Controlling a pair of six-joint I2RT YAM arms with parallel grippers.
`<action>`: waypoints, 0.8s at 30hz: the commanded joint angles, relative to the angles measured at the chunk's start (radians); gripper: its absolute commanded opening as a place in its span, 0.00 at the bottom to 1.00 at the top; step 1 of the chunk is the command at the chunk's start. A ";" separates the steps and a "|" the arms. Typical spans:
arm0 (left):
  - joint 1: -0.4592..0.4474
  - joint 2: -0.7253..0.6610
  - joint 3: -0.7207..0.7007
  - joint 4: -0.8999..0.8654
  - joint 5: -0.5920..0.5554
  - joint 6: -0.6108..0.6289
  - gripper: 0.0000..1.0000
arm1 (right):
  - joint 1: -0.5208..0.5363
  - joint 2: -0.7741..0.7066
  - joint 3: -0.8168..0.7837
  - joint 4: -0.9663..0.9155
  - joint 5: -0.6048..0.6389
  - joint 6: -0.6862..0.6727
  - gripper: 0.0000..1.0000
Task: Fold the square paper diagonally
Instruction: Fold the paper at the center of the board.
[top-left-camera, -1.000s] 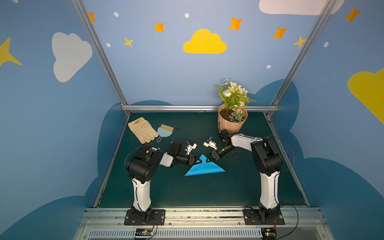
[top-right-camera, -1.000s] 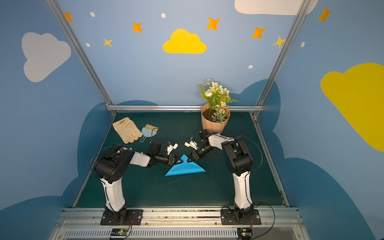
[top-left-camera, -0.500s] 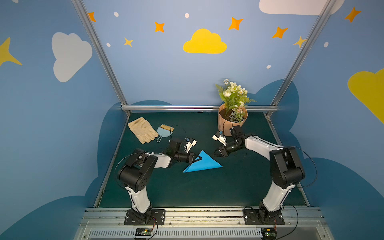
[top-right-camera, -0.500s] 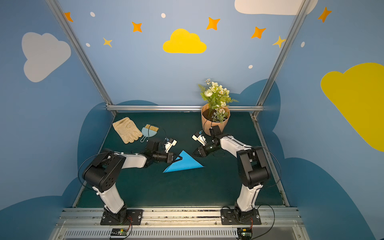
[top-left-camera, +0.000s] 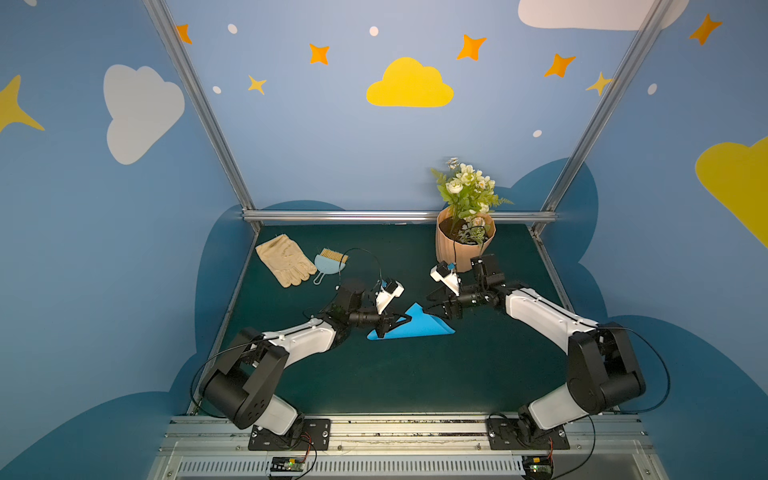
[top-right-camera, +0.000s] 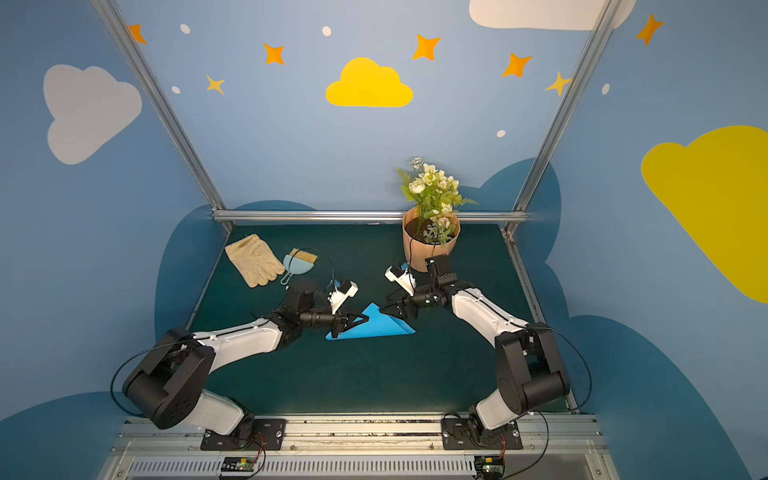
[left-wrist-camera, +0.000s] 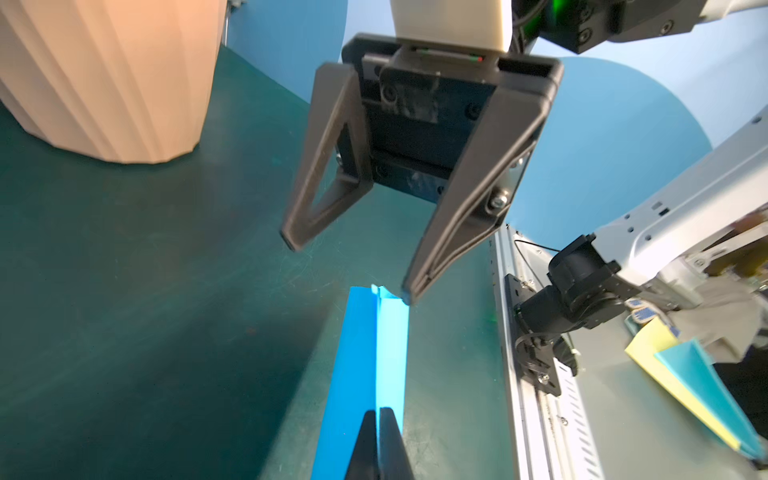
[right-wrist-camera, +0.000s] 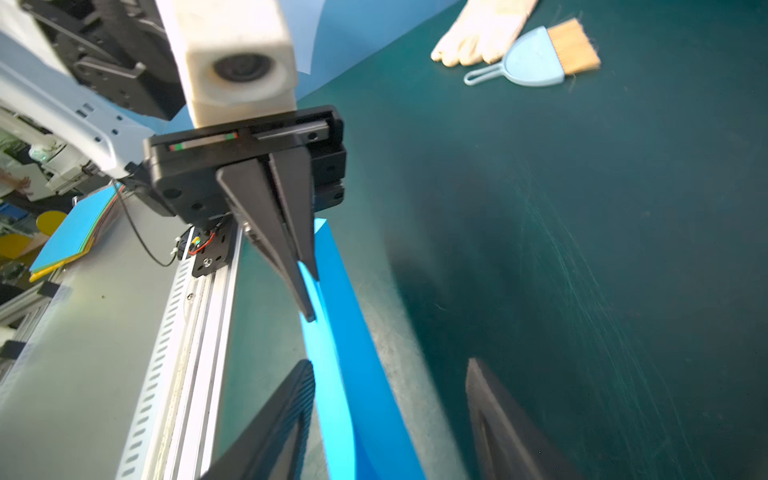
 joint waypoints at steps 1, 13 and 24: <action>-0.004 -0.030 -0.015 -0.005 -0.034 0.083 0.03 | 0.009 -0.041 -0.015 0.039 -0.072 -0.052 0.61; -0.012 -0.054 -0.016 0.026 -0.033 0.082 0.03 | 0.054 0.035 0.061 -0.022 -0.078 -0.054 0.47; -0.012 -0.060 -0.013 0.015 -0.034 0.090 0.03 | 0.028 0.005 0.065 -0.099 -0.028 -0.101 0.41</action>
